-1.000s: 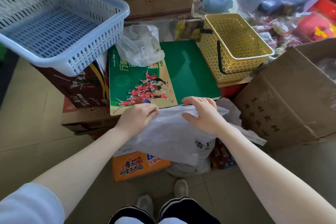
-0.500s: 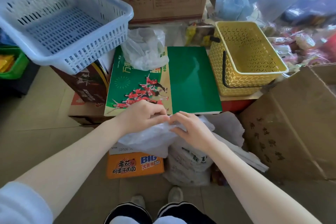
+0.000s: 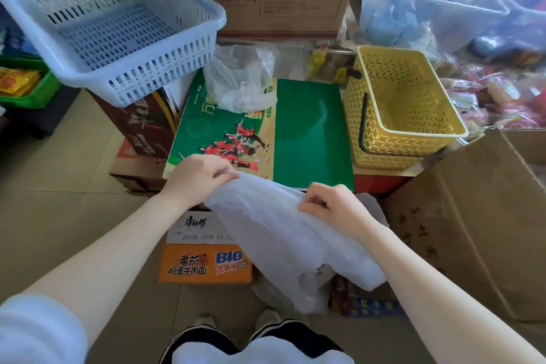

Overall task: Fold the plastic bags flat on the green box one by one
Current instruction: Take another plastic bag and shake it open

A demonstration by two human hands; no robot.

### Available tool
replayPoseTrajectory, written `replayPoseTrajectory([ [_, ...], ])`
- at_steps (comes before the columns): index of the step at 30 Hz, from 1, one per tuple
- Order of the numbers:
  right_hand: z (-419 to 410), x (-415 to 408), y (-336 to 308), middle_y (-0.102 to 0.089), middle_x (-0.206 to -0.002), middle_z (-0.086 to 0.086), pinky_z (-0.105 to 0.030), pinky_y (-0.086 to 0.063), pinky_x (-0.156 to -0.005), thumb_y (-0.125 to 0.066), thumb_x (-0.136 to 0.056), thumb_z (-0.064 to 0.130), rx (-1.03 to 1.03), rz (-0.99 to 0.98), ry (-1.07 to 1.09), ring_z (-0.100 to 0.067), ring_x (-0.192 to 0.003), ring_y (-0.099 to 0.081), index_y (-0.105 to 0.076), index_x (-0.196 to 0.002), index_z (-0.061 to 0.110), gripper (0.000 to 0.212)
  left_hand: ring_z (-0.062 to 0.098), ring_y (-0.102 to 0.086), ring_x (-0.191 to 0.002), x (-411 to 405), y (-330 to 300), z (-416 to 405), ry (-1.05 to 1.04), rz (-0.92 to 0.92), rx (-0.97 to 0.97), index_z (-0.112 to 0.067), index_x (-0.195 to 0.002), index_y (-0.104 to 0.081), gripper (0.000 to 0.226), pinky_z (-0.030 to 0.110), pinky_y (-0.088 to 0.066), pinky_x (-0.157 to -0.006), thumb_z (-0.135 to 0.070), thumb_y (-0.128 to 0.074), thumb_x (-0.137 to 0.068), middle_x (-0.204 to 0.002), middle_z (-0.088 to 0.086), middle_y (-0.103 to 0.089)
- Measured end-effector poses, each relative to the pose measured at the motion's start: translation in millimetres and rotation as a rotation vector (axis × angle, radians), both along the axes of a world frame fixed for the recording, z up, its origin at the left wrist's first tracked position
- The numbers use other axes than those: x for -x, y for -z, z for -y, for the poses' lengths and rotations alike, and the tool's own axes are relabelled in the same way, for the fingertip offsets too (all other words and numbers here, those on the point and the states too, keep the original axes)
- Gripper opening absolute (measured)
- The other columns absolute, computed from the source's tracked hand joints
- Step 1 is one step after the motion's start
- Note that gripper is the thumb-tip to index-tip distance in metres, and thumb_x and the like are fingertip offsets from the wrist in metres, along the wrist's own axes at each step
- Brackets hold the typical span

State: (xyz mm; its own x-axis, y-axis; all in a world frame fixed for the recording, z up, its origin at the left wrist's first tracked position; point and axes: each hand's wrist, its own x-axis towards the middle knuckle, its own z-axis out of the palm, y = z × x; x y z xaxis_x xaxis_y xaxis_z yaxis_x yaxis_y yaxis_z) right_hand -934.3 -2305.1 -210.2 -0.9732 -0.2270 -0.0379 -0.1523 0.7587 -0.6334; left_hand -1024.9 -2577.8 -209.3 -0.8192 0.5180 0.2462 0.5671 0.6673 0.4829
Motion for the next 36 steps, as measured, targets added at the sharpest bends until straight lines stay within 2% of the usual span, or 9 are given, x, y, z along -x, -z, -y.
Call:
replayPoseTrajectory([
  [4,-17.1,-2.4,-2.9,-0.059,-0.068,0.005,-0.017,-0.036,-0.056,-0.062,-0.087,0.018,0.061,0.071,0.081,-0.002,-0.057,-0.049,-0.060,-0.078,0.009,0.013,0.006,-0.055,-0.074,-8.9,-4.2,-6.8,-0.357,0.486,-0.484,-0.013,-0.075,-0.065,0.007,0.019,-0.043,-0.069,-0.015,-0.067,-0.082,-0.076,-0.005,-0.063],
  [8,-27.9,2.5,-1.2,-0.061,-0.080,-0.008,-0.027,-0.037,-0.063,-0.052,-0.094,0.025,0.066,0.235,0.219,-0.014,-0.070,-0.050,-0.060,-0.088,0.005,0.023,0.012,-0.055,-0.071,-19.7,-10.8,-22.8,-0.353,0.710,-0.749,-0.013,-0.076,-0.063,0.009,0.021,-0.045,-0.068,-0.016,-0.063,-0.084,-0.074,0.000,-0.061],
  [12,-11.0,2.6,-10.0,-0.061,-0.091,0.009,-0.028,-0.044,-0.075,-0.063,-0.086,0.034,0.216,0.303,0.132,-0.009,-0.080,-0.056,-0.058,-0.094,0.022,0.016,0.005,-0.057,-0.065,-28.7,-30.4,-47.0,-0.209,0.614,-0.637,-0.017,-0.075,-0.064,0.011,0.018,-0.045,-0.062,-0.020,-0.064,-0.085,-0.067,-0.009,-0.063],
  [15,13.5,9.3,-27.4,-0.059,-0.083,0.005,-0.026,-0.040,-0.062,-0.072,-0.079,0.027,0.266,0.197,0.054,-0.010,-0.062,-0.048,-0.054,-0.090,0.023,0.022,0.017,-0.048,-0.066,-29.9,-42.2,-60.3,-0.153,0.510,-0.578,-0.011,-0.077,-0.061,0.015,0.029,-0.037,-0.063,-0.022,-0.065,-0.085,-0.070,0.011,-0.053],
  [18,29.5,18.5,-41.4,-0.048,-0.064,0.001,-0.026,-0.030,-0.055,-0.073,-0.078,0.017,0.299,0.050,0.066,-0.013,-0.059,-0.037,-0.052,-0.076,0.015,0.021,0.013,-0.045,-0.066,-27.5,-55.4,-68.4,-0.221,0.314,-0.565,-0.007,-0.079,-0.059,0.018,0.025,-0.036,-0.061,-0.022,-0.064,-0.086,-0.067,0.005,-0.051],
  [21,26.8,20.4,-44.7,-0.055,-0.071,0.006,-0.023,-0.036,-0.058,-0.072,-0.078,0.013,0.375,-0.017,0.104,-0.010,-0.062,-0.044,-0.052,-0.079,0.019,0.021,0.009,-0.046,-0.065,-19.4,-63.4,-65.3,-0.335,0.228,-0.600,-0.005,-0.082,-0.057,0.021,0.023,-0.037,-0.062,-0.025,-0.060,-0.088,-0.065,-0.005,-0.050],
  [30,-28.7,8.4,-14.6,-0.034,-0.062,-0.004,-0.029,-0.023,-0.056,-0.065,-0.082,0.017,0.043,0.192,0.025,-0.013,-0.058,-0.029,-0.043,-0.066,0.000,0.032,0.016,-0.039,-0.066,-14.0,-24.0,-33.8,-0.606,0.325,-0.607,-0.006,-0.078,-0.044,0.029,0.030,-0.031,-0.060,-0.029,-0.050,-0.093,-0.069,0.005,-0.041],
  [34,-39.7,10.0,-19.8,-0.038,-0.062,-0.004,-0.028,-0.026,-0.056,-0.066,-0.084,0.022,0.060,0.261,0.052,-0.013,-0.057,-0.033,-0.054,-0.073,-0.006,0.033,0.027,-0.052,-0.073,-25.9,-6.7,-17.4,-0.595,0.331,-0.204,-0.009,-0.095,-0.051,0.019,0.031,-0.036,-0.059,-0.027,-0.052,-0.091,-0.081,0.010,-0.054],
  [36,-28.8,13.9,-26.9,-0.041,-0.065,-0.006,-0.027,-0.027,-0.056,-0.065,-0.085,0.023,0.014,0.265,-0.032,-0.015,-0.058,-0.034,-0.053,-0.074,-0.007,0.034,0.027,-0.056,-0.099,-33.6,-10.4,-29.8,-0.419,0.140,0.035,-0.010,-0.116,-0.051,0.037,0.033,-0.043,-0.082,-0.031,-0.060,-0.087,-0.110,0.010,-0.059],
])
